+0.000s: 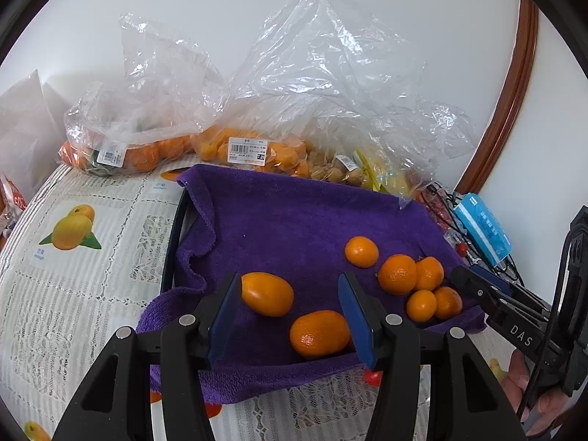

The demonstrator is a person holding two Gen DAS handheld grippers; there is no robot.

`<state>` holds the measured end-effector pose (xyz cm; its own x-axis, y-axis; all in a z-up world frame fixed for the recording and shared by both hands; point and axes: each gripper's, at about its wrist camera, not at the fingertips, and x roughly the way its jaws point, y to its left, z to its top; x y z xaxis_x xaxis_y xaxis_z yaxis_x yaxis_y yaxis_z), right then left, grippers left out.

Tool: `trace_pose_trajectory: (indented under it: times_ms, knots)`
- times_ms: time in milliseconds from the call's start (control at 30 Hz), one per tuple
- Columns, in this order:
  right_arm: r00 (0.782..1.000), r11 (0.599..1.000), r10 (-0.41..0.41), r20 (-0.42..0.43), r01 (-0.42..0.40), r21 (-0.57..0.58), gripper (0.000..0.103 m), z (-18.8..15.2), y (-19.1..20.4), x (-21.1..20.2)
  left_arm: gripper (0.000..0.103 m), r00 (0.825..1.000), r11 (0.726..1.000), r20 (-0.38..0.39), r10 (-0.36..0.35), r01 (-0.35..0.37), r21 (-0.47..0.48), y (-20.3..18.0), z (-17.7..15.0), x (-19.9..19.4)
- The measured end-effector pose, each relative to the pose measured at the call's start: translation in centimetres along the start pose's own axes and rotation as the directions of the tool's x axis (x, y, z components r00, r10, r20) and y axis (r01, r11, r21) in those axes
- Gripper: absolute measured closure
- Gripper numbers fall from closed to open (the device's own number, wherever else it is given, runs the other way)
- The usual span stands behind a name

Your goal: Organize fruits

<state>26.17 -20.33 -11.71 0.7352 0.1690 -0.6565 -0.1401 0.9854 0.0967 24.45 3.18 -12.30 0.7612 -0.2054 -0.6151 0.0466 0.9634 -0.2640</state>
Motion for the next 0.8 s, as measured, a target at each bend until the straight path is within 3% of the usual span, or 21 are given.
trace_pose_trajectory:
  times_ms: [500, 800]
  knots:
    - [0.999, 0.999, 0.018, -0.037, -0.02, -0.038, 0.054, -3.5, 3.7, -3.9, 0.049, 1.0, 1.0, 0.011, -0.011, 0.011, 0.007, 0.2, -0.9, -2.3]
    - [0.995, 0.998, 0.022, -0.097, -0.028, -0.061, 0.054, -6.0, 5.4, -4.0, 0.049, 0.999, 0.999, -0.019, 0.042, -0.042, -0.015, 2.7, -3.0, -4.0]
